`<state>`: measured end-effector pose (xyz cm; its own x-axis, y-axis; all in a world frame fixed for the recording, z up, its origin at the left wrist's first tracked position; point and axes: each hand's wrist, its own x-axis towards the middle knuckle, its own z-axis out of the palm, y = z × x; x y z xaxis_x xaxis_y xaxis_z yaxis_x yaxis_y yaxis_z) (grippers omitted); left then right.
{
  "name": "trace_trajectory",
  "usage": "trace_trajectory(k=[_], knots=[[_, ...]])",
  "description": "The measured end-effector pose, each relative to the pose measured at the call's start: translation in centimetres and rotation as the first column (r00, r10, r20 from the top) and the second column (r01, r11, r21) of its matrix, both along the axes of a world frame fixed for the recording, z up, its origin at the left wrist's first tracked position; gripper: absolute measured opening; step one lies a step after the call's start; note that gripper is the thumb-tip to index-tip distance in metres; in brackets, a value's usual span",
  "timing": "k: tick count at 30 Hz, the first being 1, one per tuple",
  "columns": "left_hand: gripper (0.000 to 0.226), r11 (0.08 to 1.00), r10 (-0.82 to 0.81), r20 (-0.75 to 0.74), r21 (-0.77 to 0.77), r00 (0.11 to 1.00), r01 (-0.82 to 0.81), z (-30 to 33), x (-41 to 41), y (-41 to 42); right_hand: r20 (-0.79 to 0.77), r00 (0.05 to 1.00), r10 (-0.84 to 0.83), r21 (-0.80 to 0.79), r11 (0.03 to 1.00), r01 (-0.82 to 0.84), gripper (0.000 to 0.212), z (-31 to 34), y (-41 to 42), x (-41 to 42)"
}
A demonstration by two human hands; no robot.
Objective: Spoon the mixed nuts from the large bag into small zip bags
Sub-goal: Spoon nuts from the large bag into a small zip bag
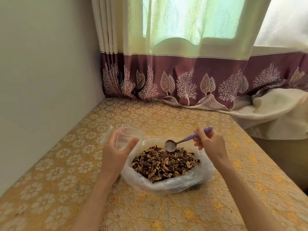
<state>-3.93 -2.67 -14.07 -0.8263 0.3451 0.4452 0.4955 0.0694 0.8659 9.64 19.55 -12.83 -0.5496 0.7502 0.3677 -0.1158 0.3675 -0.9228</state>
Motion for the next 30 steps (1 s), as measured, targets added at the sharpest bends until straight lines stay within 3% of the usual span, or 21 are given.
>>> trace_trajectory(k=[3,8,12,25,30], knots=[[0.036,1.000,-0.007,-0.029,-0.005,1.000,0.007,-0.1,-0.2,0.0,0.069,0.997,0.040,0.008,0.999,-0.041,0.030,-0.1,0.5,0.0],[0.041,1.000,-0.023,-0.028,-0.009,0.999,0.023,-0.3,-0.4,0.1,0.093,0.991,0.094,-0.070,0.994,-0.088,0.034,0.0,0.6,-0.3],[0.060,0.999,-0.041,-0.039,-0.013,0.998,0.040,-0.4,-0.4,0.0,0.120,0.985,0.123,-0.185,0.978,-0.100,0.043,-0.2,0.7,-0.4],[0.061,0.998,-0.055,-0.027,-0.020,0.998,0.054,-0.5,-0.3,0.1,0.165,0.980,0.113,-0.266,0.962,-0.066,0.048,-0.6,-0.3,-1.2],[0.056,0.999,-0.041,-0.032,-0.021,0.999,0.040,-0.6,-0.5,0.1,0.100,0.993,0.069,-0.313,0.949,-0.034,0.049,-0.6,-0.3,-0.9]])
